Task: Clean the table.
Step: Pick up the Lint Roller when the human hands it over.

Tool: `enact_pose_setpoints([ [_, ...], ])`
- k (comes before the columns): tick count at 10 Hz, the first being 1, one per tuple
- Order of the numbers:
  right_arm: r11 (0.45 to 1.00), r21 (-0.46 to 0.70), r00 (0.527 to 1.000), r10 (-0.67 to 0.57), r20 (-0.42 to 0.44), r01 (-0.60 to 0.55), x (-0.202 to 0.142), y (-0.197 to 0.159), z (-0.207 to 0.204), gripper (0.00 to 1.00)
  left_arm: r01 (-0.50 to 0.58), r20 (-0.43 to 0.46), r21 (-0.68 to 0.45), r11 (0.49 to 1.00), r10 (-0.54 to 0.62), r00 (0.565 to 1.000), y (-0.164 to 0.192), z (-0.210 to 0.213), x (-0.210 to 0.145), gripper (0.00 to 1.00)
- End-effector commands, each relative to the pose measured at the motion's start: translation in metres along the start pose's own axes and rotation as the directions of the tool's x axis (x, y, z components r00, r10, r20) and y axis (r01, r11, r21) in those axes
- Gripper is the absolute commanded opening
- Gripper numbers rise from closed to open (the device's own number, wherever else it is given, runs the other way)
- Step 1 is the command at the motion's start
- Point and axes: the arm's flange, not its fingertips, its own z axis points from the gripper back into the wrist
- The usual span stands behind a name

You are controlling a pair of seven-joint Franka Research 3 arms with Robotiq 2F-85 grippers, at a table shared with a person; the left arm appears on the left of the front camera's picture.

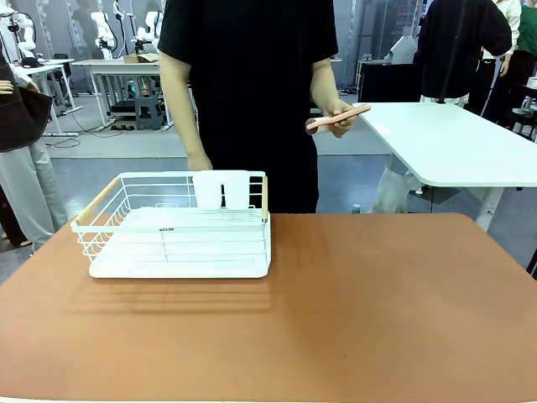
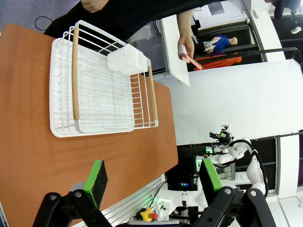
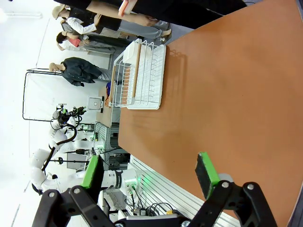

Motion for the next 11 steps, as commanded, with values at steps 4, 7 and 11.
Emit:
enact_pose_setpoints([
  [4, 1.000, 0.004, 1.000, 0.003, 0.008, -0.003, -0.0017, 0.0039, 0.0005, 1.00, 0.005, 0.004, -0.011, 1.000, -0.005, 1.000, -0.0010, 0.0020, -0.0004, 1.00],
  [7, 1.000, 0.004, 1.000, 0.003, 0.008, -0.003, -0.0017, 0.0039, 0.0005, 1.00, 0.005, 0.004, -0.011, 1.000, -0.005, 1.000, -0.0010, 0.0020, -0.0004, 1.00],
  [11, 1.000, 0.004, 1.000, 0.003, 0.008, -0.003, -0.0017, 0.0039, 0.0005, 1.00, 0.005, 0.004, -0.011, 1.000, -0.005, 1.000, -0.0010, 0.0020, -0.0004, 1.00],
])
